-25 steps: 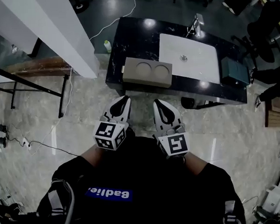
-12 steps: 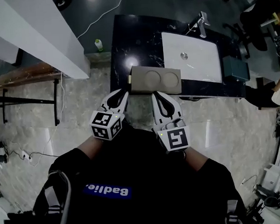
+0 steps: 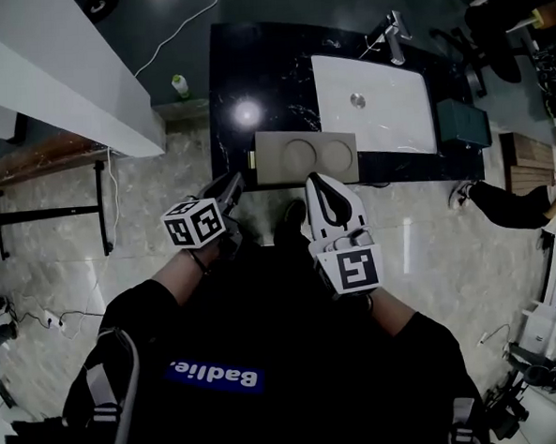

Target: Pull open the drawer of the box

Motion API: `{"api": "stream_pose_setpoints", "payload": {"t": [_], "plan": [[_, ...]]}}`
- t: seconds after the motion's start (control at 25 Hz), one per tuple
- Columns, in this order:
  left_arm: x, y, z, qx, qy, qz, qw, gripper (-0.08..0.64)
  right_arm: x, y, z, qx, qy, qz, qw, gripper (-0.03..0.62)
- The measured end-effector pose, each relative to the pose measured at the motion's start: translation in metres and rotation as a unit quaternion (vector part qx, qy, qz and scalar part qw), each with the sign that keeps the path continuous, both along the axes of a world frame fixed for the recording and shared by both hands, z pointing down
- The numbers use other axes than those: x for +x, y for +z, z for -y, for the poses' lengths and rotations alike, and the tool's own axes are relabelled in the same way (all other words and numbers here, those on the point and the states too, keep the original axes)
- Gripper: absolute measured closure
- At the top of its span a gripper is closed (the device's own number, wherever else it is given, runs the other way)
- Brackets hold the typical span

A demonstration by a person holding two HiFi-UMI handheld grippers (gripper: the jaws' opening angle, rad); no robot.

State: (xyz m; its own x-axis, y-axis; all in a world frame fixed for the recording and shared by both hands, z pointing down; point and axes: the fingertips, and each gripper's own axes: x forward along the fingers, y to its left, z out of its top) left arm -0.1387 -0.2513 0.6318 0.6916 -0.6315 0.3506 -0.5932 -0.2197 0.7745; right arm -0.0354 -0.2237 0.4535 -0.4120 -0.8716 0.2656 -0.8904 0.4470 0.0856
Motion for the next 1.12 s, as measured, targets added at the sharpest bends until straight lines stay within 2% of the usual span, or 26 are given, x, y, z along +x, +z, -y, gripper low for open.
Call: {"api": "stream_pose_setpoints", "payload": {"t": [0.24,0.64,0.92,1.12], "plan": [[0.01,0.011,0.014,-0.035,-0.021,-0.081,0.9959,0.528,0.009,-0.012,0.016,0.019,-0.003,0.001,1.0,0.592],[0.019,0.02,0.023,-0.055,-0.034,-0.081,0.9946,0.529,0.027,-0.013,0.036,0.016,-0.007,0.006,1.0,0.592],[0.026,0.026,0.022,-0.079,-0.048,-0.118,0.9887,0.528,0.033,-0.012,0.038,0.012,-0.014,0.005,1.0,0.592],[0.027,0.029,0.024,-0.076,-0.055,-0.133,0.9867,0.529,0.04,-0.011,0.039,0.012,-0.014,0.003,1.0,0.592]]}}
